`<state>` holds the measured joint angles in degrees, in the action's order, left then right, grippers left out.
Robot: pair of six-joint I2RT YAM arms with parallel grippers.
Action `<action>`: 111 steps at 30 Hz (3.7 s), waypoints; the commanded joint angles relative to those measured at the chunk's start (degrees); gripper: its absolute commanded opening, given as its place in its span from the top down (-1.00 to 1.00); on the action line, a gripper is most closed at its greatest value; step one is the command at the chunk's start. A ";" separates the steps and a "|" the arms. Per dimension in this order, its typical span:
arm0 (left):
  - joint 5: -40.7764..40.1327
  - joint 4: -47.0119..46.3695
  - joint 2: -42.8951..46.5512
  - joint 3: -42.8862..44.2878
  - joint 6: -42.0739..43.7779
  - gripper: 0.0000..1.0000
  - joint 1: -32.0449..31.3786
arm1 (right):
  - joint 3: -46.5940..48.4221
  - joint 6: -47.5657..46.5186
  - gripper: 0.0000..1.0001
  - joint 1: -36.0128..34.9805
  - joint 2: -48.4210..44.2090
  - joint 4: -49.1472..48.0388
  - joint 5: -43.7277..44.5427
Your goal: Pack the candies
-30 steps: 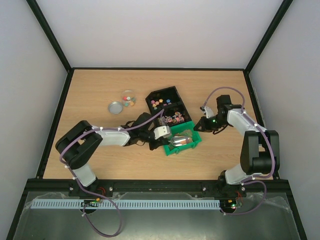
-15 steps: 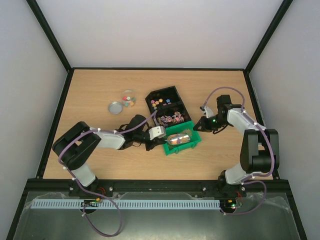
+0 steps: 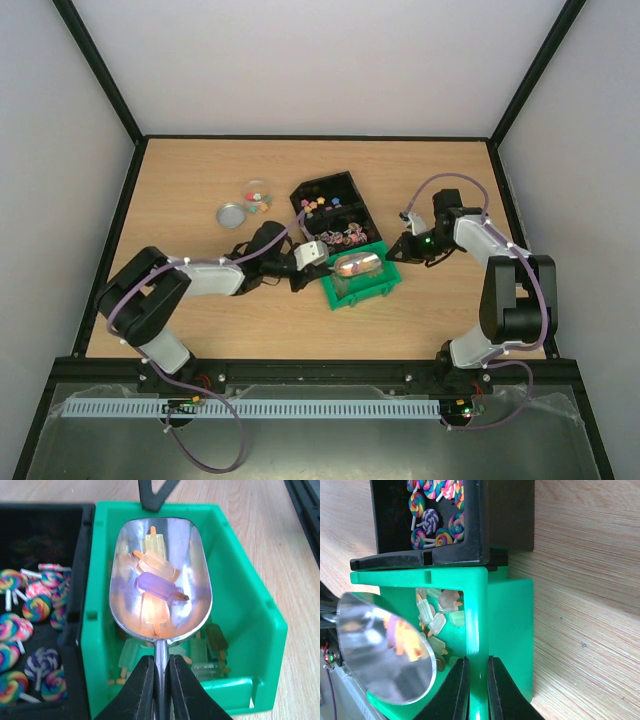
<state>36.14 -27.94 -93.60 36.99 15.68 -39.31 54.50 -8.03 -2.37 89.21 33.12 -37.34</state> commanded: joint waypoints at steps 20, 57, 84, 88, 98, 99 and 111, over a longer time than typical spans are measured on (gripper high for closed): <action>8.93 53.98 10.02 25.97 15.63 0.96 27.84 | 2.03 -3.15 0.90 -0.26 3.82 4.42 0.87; -16.97 83.17 -12.49 58.21 29.01 0.96 40.57 | 1.19 -3.50 -0.46 -0.20 -5.09 3.00 2.87; -35.66 86.85 -12.46 64.92 33.78 0.96 33.18 | 1.36 -3.92 -0.57 -0.20 -5.49 3.13 2.56; -34.75 86.36 -10.81 64.60 34.64 0.96 33.25 | 1.05 -4.01 -0.64 -0.21 -6.87 2.38 2.50; -21.07 80.91 -3.16 59.49 32.14 0.96 39.63 | 3.08 -4.96 -0.87 -0.38 -13.26 0.27 -1.70; -18.38 80.56 -2.92 59.17 31.04 0.96 41.66 | 4.18 -5.19 -0.90 -0.52 -13.35 0.49 -2.54; -2.66 64.25 1.87 39.43 19.14 0.96 64.77 | 17.20 -1.46 -0.97 -16.16 -6.53 -0.51 0.95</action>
<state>27.53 42.57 -93.89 82.17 38.30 22.35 68.51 -11.51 -13.52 79.09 32.58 -37.28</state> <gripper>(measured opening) 0.078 0.987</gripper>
